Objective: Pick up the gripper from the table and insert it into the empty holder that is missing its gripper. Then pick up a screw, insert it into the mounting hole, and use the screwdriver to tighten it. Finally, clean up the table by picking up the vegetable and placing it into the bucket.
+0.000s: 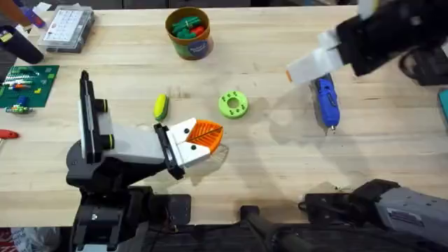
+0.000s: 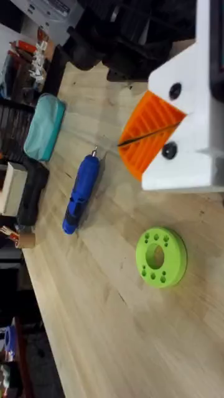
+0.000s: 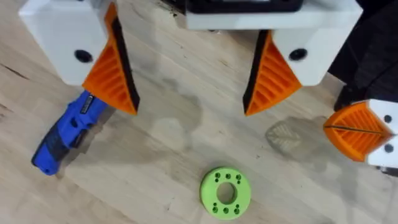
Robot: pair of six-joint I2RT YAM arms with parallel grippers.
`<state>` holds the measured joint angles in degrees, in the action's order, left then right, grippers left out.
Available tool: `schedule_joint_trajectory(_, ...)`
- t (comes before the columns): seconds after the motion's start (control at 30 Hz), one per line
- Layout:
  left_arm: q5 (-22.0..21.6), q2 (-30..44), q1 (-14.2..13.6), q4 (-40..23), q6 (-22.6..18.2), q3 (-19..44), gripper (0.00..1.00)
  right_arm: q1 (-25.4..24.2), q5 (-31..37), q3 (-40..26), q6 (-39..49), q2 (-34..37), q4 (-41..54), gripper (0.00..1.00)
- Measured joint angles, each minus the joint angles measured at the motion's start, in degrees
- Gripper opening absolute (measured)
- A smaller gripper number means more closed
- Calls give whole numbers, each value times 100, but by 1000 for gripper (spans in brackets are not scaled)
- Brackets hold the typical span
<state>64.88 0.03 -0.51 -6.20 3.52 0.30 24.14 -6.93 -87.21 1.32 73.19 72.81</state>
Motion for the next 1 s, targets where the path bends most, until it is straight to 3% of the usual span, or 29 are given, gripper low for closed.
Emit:
schedule_joint_trajectory(0.53,0,0,0,0,1,0,4,-339,284,451,58,-370,-121,991)
schedule_joint_trajectory(1.0,0,0,0,0,1,0,4,-1798,764,1207,-61,4,-572,991)
